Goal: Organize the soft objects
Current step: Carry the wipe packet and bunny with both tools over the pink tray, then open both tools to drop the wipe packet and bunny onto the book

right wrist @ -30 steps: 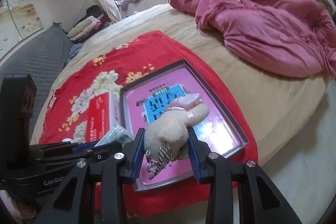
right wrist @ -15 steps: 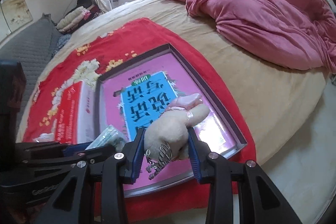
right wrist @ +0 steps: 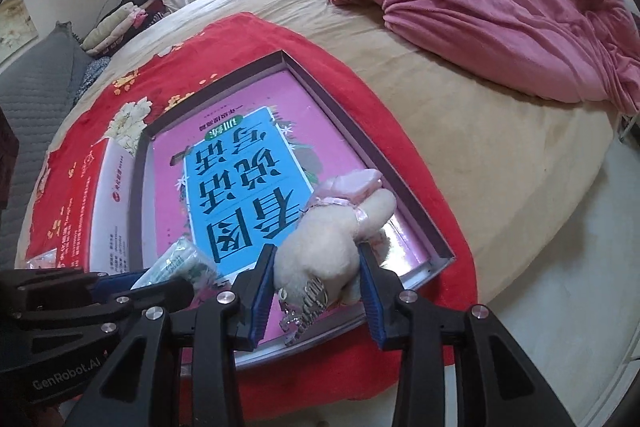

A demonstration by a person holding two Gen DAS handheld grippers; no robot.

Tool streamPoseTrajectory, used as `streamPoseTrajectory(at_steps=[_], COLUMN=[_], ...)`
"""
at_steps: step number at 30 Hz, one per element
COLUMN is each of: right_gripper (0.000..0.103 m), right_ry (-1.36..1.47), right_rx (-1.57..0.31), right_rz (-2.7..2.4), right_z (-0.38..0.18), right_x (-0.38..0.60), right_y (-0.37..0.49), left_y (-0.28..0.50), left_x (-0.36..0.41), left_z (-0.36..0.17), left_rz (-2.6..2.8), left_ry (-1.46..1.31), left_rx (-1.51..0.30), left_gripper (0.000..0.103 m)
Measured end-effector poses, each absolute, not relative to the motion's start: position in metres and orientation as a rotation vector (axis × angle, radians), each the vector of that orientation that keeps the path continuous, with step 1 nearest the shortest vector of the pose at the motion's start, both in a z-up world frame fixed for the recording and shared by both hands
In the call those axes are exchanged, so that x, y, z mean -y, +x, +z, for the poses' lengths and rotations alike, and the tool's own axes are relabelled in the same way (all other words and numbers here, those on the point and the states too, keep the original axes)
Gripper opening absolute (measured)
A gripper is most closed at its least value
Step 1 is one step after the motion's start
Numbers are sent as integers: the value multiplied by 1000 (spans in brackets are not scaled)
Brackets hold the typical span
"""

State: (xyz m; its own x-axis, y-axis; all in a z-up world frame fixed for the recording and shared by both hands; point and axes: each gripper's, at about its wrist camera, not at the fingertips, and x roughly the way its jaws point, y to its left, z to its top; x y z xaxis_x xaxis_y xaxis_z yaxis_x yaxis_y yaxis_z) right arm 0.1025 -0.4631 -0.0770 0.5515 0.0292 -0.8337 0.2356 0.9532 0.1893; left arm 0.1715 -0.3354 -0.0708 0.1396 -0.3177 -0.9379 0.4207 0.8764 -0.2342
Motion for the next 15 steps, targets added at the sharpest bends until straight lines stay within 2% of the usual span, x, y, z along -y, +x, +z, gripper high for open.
streamPoseTrajectory(at_steps=[8,12,15], right_gripper=[41,49,50], right_ry=[278,279,265], right_rx=[-981,-965,-963], right_rz=[-141,-143,-155], right_z=[-74,-67,-64], right_x=[467,469,472], right_y=[105,104,102], left_y=[171,170,169], left_x=[340,343,345], left_z=[-74,-75,-76], left_rz=[-527,-524,-521], left_ry=[116,134,148], left_rx=[-1322,-1320,-1320], left_gripper=[23,23,25])
